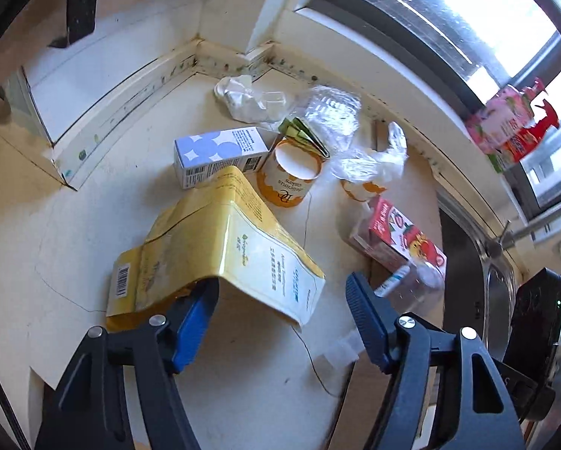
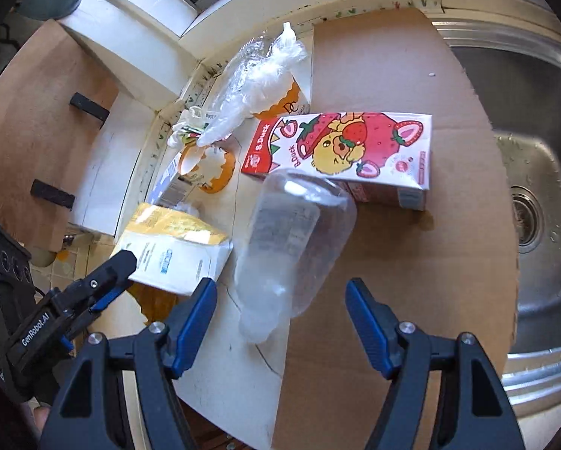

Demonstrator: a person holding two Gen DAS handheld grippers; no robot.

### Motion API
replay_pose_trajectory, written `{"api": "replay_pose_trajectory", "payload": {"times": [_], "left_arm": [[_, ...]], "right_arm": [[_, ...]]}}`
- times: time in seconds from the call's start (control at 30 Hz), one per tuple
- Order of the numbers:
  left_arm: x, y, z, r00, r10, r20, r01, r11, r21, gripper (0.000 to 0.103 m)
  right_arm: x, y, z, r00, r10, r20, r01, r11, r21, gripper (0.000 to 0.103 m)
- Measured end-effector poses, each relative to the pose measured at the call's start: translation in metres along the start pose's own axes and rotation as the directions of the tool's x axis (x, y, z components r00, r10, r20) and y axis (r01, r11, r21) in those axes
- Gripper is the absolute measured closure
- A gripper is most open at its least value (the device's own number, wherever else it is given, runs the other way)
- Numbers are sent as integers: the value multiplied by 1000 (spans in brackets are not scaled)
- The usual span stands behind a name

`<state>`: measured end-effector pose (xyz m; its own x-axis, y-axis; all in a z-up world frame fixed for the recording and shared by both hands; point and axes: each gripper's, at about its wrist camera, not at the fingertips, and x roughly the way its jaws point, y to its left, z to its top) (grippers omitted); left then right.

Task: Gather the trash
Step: 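Grasp the yellow honeycomb bag with left tool while right tool grasps the plastic bottle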

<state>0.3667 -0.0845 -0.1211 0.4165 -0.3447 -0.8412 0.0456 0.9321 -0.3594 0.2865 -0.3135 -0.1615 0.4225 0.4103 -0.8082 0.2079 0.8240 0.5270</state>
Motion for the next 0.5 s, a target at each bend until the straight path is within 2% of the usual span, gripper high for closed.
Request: {"api": "replay_pose_trajectory", "payload": {"times": [0.1, 0.17, 0.23, 0.3, 0.4, 0.47, 0.5], "left_arm": [[9, 0, 3, 1000, 19, 11, -19, 999, -34, 40], [14, 2, 6, 1000, 30, 11, -29, 998, -56, 50], [18, 4, 8, 999, 37, 2, -37, 997, -75, 69], [22, 6, 10, 999, 44, -4, -44, 995, -89, 79], [21, 4, 11, 999, 31, 16, -29, 995, -91, 85], [18, 1, 11, 999, 40, 31, -38, 996, -76, 88], [16, -2, 11, 998, 41, 40, -38, 997, -66, 90]], "right_arm": [[8, -7, 9, 1000, 27, -7, -26, 999, 22, 31], [14, -12, 15, 999, 44, -17, -43, 998, 34, 31], [18, -16, 19, 998, 56, -13, -56, 998, 42, 31], [18, -17, 20, 998, 60, -7, -59, 997, 44, 31], [21, -19, 21, 998, 65, -15, -64, 997, 48, 33], [21, -21, 21, 995, 103, -14, -102, 994, 48, 43], [20, -19, 21, 995, 98, -18, -97, 994, 41, 44]]}}
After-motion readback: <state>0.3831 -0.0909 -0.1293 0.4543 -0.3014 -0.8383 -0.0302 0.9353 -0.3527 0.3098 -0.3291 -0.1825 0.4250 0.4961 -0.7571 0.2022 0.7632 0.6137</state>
